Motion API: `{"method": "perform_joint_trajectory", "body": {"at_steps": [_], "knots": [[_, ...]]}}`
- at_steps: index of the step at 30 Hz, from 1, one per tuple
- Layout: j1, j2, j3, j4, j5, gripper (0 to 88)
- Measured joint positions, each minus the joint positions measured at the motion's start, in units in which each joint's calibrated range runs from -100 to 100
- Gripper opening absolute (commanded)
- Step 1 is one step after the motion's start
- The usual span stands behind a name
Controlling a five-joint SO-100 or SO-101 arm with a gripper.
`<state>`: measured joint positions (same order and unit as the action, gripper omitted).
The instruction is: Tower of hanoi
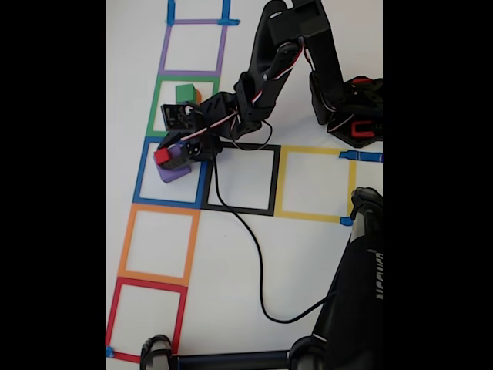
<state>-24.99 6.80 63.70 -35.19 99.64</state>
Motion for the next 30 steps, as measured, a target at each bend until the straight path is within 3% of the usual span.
{"method": "perform_joint_trajectory", "body": {"at_steps": [11, 18, 22, 26, 30], "knots": [[0.0, 0.0, 0.18, -2.66, 0.0, 27.5], [-0.23, -5.74, 0.71, -2.82, 0.0, 23.9], [-0.47, -11.14, 1.95, -1.77, 0.18, 17.4], [0.0, -18.07, 5.58, 0.73, 0.18, 0.9], [1.99, -28.45, 10.09, 7.5, 0.0, 0.9]]}}
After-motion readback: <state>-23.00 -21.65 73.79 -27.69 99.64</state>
